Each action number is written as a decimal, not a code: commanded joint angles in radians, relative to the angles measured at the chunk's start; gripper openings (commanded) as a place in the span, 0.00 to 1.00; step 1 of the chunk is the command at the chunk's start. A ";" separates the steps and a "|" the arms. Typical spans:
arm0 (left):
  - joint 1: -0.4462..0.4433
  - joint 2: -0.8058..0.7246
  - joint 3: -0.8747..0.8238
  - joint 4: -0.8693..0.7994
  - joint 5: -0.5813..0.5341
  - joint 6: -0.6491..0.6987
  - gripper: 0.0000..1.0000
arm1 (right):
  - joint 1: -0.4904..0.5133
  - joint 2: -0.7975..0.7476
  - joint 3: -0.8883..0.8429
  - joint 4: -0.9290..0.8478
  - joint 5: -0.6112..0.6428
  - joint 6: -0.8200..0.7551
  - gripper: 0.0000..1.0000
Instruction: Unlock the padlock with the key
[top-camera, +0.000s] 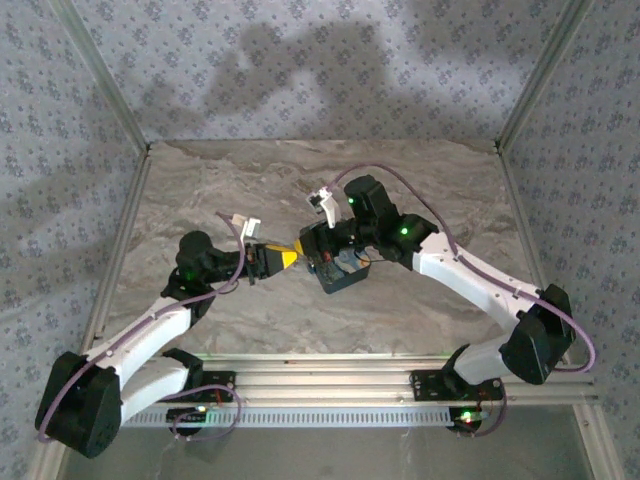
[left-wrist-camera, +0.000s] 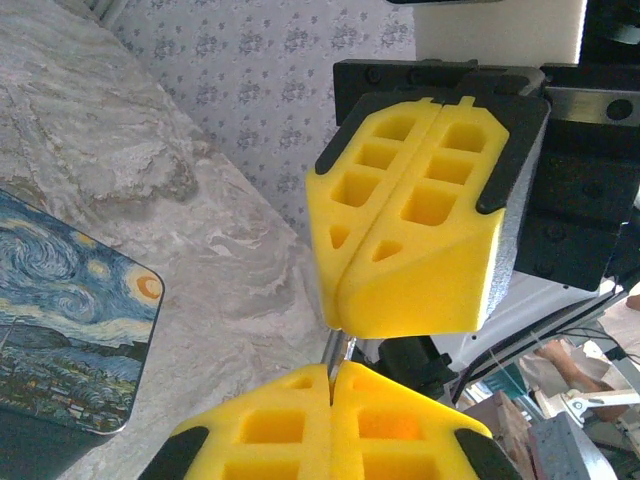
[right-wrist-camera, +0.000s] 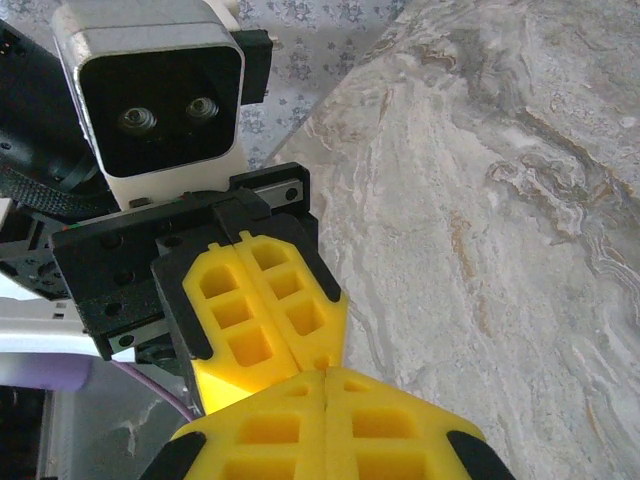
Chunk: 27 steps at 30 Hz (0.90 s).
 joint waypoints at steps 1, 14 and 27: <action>-0.005 -0.036 -0.001 -0.014 -0.017 0.033 0.00 | -0.007 -0.039 -0.010 0.009 0.054 0.035 0.09; 0.078 -0.109 0.045 -0.529 -0.215 0.266 0.00 | -0.111 -0.202 -0.175 -0.340 0.686 0.347 0.65; 0.081 -0.120 0.058 -0.645 -0.298 0.296 0.00 | -0.247 0.523 0.450 -0.581 0.738 0.118 0.71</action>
